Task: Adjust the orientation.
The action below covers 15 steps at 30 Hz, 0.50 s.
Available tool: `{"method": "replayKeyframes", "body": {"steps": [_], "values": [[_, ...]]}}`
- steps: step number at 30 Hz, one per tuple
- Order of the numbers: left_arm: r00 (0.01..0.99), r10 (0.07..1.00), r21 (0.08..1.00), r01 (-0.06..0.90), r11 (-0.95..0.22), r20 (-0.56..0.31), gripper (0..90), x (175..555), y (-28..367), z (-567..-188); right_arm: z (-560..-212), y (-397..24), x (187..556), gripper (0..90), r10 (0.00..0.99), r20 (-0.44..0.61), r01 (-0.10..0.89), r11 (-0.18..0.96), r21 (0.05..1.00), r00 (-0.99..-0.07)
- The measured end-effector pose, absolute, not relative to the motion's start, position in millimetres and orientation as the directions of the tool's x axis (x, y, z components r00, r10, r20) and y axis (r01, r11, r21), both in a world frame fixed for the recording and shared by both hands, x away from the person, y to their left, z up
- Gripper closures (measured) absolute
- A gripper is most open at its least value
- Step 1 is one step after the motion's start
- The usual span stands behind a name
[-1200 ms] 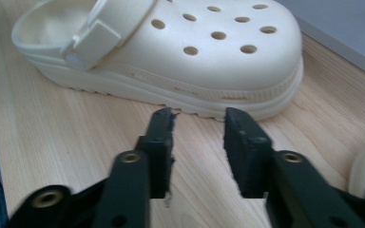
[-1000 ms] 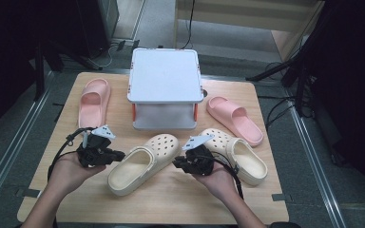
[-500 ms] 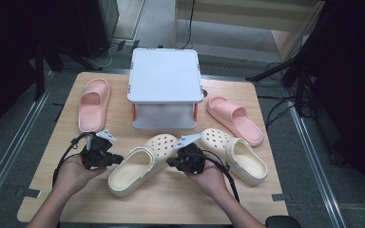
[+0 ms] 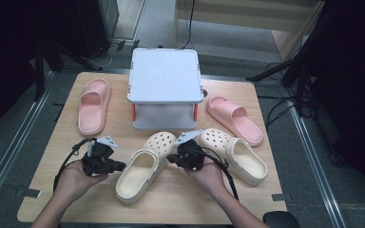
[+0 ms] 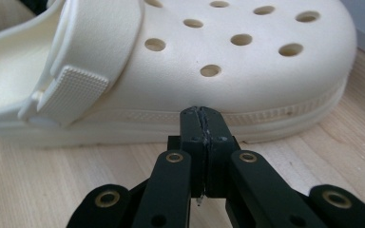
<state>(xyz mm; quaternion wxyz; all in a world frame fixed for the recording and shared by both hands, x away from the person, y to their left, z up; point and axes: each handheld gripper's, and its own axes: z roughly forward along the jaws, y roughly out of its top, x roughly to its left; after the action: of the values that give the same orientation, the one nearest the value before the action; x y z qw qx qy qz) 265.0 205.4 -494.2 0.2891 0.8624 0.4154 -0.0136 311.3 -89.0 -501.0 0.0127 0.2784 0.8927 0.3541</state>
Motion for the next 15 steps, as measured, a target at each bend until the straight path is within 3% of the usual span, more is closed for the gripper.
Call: {"method": "replayKeyframes", "body": {"steps": [15], "values": [[0.711,0.643,0.498,0.682,-0.535,-0.284,87.1,250.1,179.3,-497.3,-501.2,-90.8,326.2,88.9,0.561,0.160,0.514,0.559,0.651,-0.812]]}}
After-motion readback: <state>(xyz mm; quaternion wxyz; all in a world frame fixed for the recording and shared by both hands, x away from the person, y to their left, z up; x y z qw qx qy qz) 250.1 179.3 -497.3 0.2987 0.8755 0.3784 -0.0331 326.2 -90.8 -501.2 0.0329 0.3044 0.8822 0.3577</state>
